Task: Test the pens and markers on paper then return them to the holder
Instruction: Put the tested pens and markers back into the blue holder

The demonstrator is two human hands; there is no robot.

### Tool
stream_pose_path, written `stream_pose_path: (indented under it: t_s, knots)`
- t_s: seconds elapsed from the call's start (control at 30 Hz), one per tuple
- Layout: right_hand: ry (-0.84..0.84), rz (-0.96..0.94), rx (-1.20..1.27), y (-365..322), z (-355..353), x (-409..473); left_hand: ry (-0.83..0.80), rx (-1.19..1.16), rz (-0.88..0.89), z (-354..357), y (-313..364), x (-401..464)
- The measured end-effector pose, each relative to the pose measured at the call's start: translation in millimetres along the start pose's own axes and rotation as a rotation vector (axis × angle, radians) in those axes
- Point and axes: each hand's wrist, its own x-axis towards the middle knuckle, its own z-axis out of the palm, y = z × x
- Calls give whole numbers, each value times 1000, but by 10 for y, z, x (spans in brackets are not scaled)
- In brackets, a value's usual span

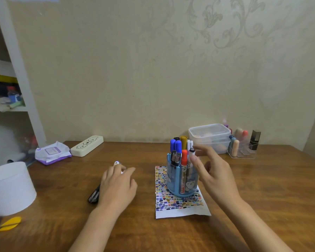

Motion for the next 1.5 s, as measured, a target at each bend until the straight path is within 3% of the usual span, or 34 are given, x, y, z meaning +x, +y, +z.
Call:
stream_pose_path:
  t_s: [0.27, 0.83, 1.33, 1.5]
  knots:
    - [20, 3, 14, -19, 11, -8, -167, 28, -133, -16, -24, -9]
    - [-22, 11, 1, -41, 27, -35, 84, -340, -261, 19, -62, 109]
    - [79, -79, 50, -122, 20, -88, 523, -483, 358, -278, 438, -144]
    - [-120, -215, 35, -186, 70, -149, 615, -456, 493, -338, 483, -191]
